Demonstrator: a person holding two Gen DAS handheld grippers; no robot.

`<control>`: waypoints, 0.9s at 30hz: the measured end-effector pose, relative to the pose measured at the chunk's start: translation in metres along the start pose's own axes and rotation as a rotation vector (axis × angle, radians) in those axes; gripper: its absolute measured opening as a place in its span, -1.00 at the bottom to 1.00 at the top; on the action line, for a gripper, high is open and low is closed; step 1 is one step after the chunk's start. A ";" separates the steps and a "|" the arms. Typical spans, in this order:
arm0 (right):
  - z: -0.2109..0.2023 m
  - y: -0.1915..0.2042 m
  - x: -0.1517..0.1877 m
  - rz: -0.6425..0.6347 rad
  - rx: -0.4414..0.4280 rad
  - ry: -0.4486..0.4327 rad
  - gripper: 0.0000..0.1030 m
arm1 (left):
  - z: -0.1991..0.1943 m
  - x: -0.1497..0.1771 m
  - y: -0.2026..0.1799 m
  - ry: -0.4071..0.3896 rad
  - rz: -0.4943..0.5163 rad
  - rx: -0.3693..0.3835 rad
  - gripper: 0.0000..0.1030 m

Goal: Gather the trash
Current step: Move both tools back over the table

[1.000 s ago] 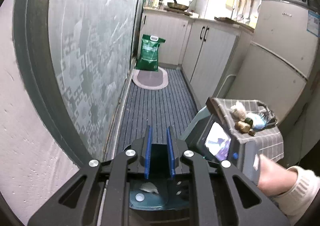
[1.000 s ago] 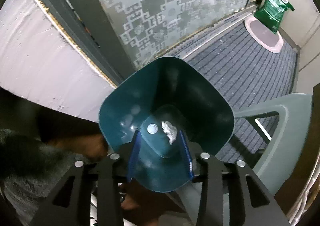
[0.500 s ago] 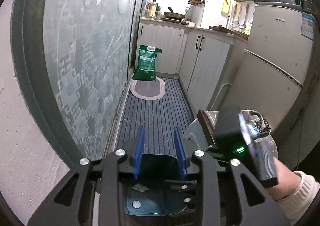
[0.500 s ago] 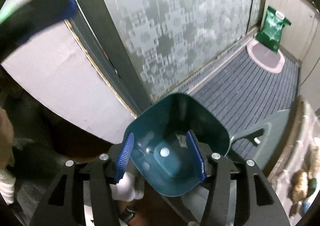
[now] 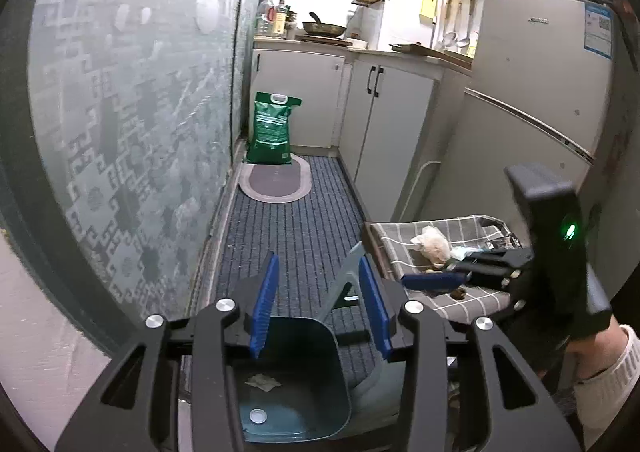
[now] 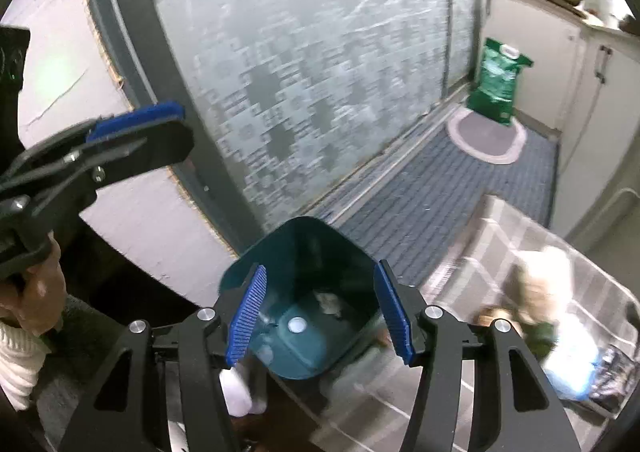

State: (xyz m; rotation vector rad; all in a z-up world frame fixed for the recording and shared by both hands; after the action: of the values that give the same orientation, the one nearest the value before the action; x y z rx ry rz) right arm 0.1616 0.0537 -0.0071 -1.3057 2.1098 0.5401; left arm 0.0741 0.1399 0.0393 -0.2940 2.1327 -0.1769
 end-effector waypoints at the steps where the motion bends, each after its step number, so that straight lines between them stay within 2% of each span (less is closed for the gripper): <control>1: -0.006 -0.008 0.002 0.009 0.014 -0.007 0.14 | 0.003 0.001 -0.003 0.005 0.006 0.004 -0.14; 7: -0.045 -0.059 0.022 0.092 0.098 -0.054 0.16 | 0.020 0.011 -0.029 0.050 0.054 0.027 -0.12; 16: -0.081 -0.100 0.056 0.162 0.164 -0.082 0.17 | 0.049 0.036 -0.083 0.123 0.152 0.097 -0.12; 22: -0.097 -0.122 0.071 0.196 0.205 -0.084 0.18 | 0.076 0.062 -0.114 0.225 0.194 0.159 -0.12; 27: -0.112 -0.143 0.090 0.224 0.254 -0.078 0.18 | 0.098 0.078 -0.130 0.293 0.214 0.172 -0.14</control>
State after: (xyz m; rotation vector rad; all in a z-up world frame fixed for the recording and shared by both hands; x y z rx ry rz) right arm 0.2290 -0.1366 0.0114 -0.9008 2.1900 0.3912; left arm 0.1331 -0.0080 -0.0458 0.0661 2.4020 -0.2910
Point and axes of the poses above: each gripper's, at about its wrist camera, not at the fingertips, and z roughly the way its jaws point, y to its left, x to its underside, the point moved 4 cm from there along z, roughly the way its jaws point, and after that the axes turned 8 degrees about -z, right-handed, at the moved point
